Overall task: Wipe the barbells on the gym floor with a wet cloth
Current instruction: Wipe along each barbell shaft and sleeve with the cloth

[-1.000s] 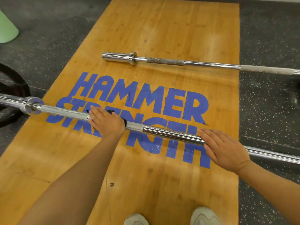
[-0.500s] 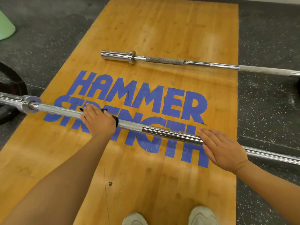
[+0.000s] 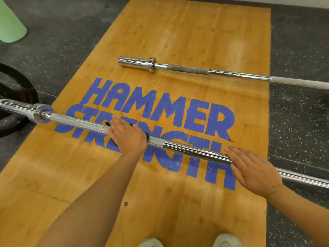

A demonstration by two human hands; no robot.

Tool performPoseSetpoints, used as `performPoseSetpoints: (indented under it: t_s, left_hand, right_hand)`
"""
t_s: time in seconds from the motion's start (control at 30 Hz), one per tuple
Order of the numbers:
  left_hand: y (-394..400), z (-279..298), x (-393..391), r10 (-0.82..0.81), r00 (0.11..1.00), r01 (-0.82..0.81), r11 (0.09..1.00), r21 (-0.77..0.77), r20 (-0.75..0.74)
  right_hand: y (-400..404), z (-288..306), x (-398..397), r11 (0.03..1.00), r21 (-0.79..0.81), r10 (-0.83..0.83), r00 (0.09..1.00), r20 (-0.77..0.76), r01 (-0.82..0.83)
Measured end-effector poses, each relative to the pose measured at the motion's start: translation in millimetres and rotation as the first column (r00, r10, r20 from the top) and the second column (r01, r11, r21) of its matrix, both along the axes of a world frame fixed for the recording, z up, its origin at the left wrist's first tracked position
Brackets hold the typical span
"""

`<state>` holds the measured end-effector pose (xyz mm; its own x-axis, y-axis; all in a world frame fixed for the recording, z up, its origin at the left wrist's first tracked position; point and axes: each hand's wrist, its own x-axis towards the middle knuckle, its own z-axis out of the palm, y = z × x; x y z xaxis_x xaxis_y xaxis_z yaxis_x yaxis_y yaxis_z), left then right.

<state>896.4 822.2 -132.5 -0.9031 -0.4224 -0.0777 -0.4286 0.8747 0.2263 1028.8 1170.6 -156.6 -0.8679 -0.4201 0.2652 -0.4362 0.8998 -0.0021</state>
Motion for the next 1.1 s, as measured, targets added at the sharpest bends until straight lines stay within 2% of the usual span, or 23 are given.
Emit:
performPoseSetpoints:
  t_s: [0.07, 0.13, 0.27, 0.33, 0.47, 0.6, 0.67, 0.77, 0.83, 0.9, 1.0, 1.1]
  left_hand:
    - [-33.0, 4.3, -21.3, 0.086, 0.995, -0.086, 0.996, -0.005, 0.05]
    - [-50.1, 3.7, -27.6, 0.094, 0.994, -0.094, 0.996, -0.006, 0.06]
    - [-28.5, -3.9, -6.1, 0.059, 0.996, -0.059, 0.998, -0.001, -0.06]
    - [-0.4, -6.1, 10.8, -0.044, 0.995, 0.044, 0.999, 0.002, -0.093]
    - [51.1, -3.4, 40.7, -0.305, 0.95, 0.302, 0.952, -0.04, -0.069]
    - [24.1, -7.6, 34.4, -0.526, 0.85, 0.518, 0.846, -0.127, -0.036]
    - [-10.2, -4.8, 15.2, -0.479, 0.877, 0.475, 0.862, -0.176, 0.021]
    - [-46.2, 4.4, -5.4, -0.23, 0.971, 0.239, 0.948, -0.211, 0.066]
    - [-44.4, 1.1, -3.9, -0.2, 0.979, 0.204, 0.96, -0.193, 0.039]
    - [-32.2, -7.0, 7.2, -0.265, 0.964, 0.254, 0.949, -0.188, -0.032]
    - [-7.5, -10.2, 23.3, -0.428, 0.893, 0.4, 0.897, -0.189, -0.138]
    - [15.7, -10.8, 35.9, -0.568, 0.81, 0.547, 0.822, -0.16, -0.148]
  right_hand:
    - [-0.2, -1.6, -0.2, 1.0, 0.005, 0.001, 1.0, -0.009, 0.0]
    - [1.6, -2.5, -0.9, 1.0, 0.006, 0.004, 1.0, -0.015, -0.004]
    - [0.9, -3.2, 0.4, 1.0, 0.023, 0.012, 1.0, -0.025, -0.011]
    - [0.2, -2.0, -0.4, 1.0, 0.018, 0.013, 0.999, -0.034, -0.012]
    - [-1.9, -0.3, -0.1, 1.0, 0.015, 0.015, 0.999, -0.039, -0.014]
    - [0.6, -2.5, 0.2, 0.999, 0.043, 0.027, 0.998, -0.053, -0.024]
    - [1.9, -5.0, 0.3, 0.997, 0.067, 0.034, 0.997, -0.065, -0.03]
    - [3.3, -7.7, 0.5, 0.996, 0.083, 0.04, 0.996, -0.077, -0.034]
    - [4.9, -7.9, 0.2, 0.995, 0.092, 0.044, 0.995, -0.094, -0.035]
    - [4.1, -8.0, 0.7, 0.994, 0.102, 0.048, 0.993, -0.105, -0.037]
    - [4.2, -8.1, 0.1, 0.992, 0.114, 0.06, 0.991, -0.116, -0.047]
    - [3.6, -7.0, 0.3, 0.991, 0.123, 0.057, 0.992, -0.116, -0.043]
